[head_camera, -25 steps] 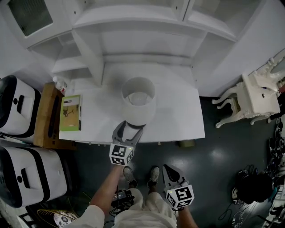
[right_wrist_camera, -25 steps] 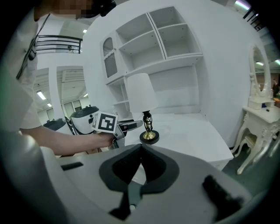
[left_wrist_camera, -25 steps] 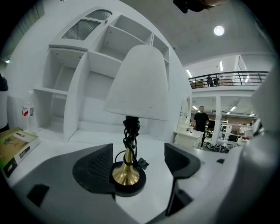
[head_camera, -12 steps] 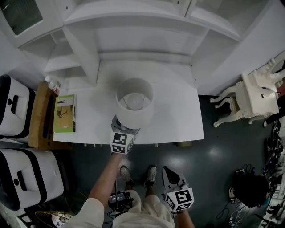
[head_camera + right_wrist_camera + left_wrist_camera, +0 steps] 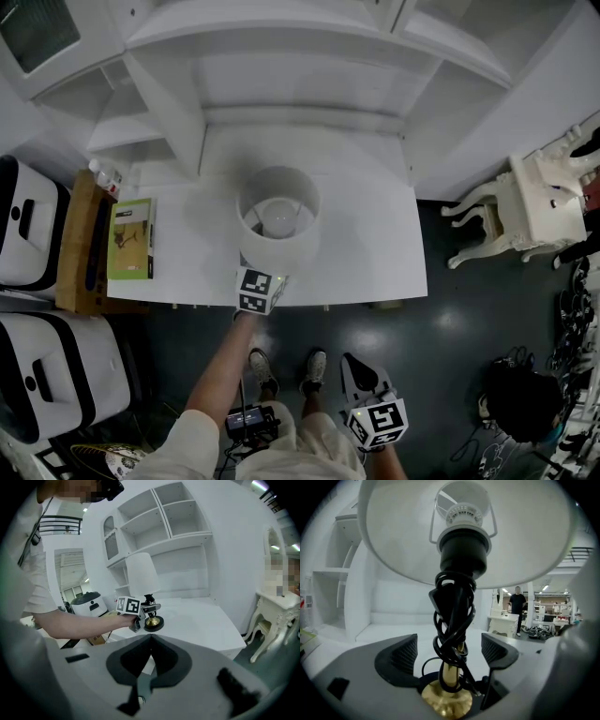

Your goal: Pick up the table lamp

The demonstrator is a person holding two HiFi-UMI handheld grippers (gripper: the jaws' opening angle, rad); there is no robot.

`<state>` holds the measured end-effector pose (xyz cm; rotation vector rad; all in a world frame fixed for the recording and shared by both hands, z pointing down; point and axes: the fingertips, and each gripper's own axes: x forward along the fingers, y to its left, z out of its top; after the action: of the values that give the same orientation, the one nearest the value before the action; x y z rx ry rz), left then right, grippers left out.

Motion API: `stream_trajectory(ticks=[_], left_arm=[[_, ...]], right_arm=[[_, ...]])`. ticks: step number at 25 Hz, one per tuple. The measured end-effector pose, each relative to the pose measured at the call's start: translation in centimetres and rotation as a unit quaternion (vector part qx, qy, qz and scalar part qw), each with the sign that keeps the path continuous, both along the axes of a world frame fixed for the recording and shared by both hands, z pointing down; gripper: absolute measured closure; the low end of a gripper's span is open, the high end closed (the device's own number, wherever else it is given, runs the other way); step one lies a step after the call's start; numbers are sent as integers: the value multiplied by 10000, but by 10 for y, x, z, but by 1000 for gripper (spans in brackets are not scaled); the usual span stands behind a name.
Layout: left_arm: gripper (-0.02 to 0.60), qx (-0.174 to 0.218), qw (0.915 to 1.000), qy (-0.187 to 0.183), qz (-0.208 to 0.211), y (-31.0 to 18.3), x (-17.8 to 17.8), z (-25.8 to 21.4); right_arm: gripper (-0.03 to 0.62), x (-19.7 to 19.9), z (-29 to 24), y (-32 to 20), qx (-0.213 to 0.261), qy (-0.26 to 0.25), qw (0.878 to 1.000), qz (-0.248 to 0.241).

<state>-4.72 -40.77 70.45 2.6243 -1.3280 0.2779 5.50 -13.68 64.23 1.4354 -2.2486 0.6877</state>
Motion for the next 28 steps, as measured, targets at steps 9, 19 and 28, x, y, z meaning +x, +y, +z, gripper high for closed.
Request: stream_trajectory(ticks=[9,19,28], left_arm=[[411,196,9996,-109,-197,-6,2,-7],[503,-124,9999,-14,-13,-7,7,-3],[514,-187,9996,-147,138,-7,8,-4]], right_arm=[[583,7,5,2,-62,22,10000,41],[583,8,7,3,-95,26,9999,20],[583,4,3,5,-61,38,10000,5]])
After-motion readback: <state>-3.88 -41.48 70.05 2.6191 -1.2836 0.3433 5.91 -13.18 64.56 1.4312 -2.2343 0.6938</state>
